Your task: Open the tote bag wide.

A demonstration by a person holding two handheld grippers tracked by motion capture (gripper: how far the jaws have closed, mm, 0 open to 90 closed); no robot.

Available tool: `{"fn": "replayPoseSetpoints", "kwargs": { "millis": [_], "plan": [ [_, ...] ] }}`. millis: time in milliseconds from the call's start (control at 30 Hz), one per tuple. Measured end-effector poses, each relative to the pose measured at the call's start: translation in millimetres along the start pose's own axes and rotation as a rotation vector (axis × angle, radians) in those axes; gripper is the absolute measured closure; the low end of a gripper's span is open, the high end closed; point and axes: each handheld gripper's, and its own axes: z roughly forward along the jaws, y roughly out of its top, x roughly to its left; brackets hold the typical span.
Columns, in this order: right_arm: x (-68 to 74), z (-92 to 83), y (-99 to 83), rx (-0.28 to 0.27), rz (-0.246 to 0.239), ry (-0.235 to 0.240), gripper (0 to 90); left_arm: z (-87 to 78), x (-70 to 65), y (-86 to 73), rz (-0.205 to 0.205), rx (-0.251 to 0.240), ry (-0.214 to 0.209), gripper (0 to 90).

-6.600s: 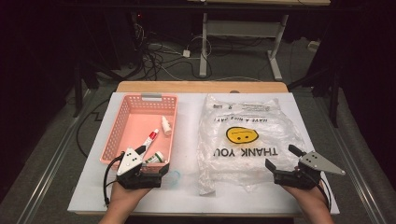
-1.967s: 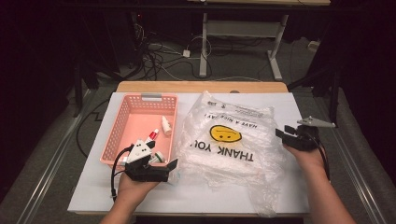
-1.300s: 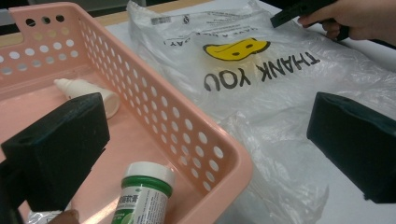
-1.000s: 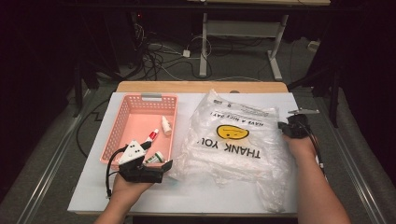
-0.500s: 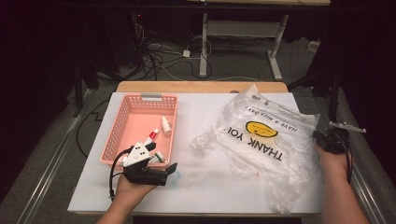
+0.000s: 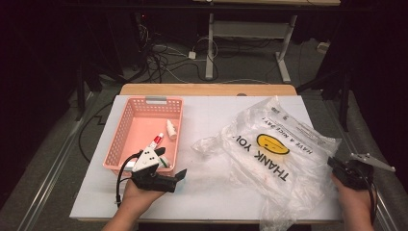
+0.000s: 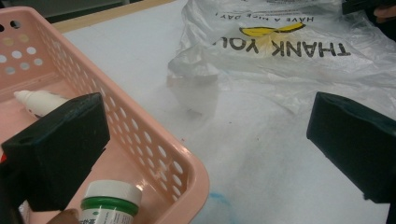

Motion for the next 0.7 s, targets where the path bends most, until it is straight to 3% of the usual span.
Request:
{"fn": "replayPoseSetpoints", "kwargs": {
  "millis": [133,233,333,500,700],
  "plan": [
    [1.0,-22.8,0.4,-0.038,-0.027,0.08,63.1,2.9,-1.9,0.1,0.008,0.01,-0.007,0.0],
    [6.6,-41.3,3.0,-0.08,-0.052,0.128,59.7,1.9,-2.6,-1.0,0.003,0.003,-0.007,0.0],
    [21.2,-52.1,3.2,-0.097,-0.09,0.183,59.2,1.5,-2.2,-0.9,0.001,-0.002,-0.003,0.0],
    [63.4,-54.2,-1.2,-0.093,-0.179,0.301,59.1,0.3,-2.4,-1.1,0.0,-0.006,0.003,0.0],
    [125.0,-39.2,-10.7,-0.023,-0.309,0.451,58.1,1.2,-2.1,-1.7,0.001,-0.003,0.006,0.0]
  ]
}}
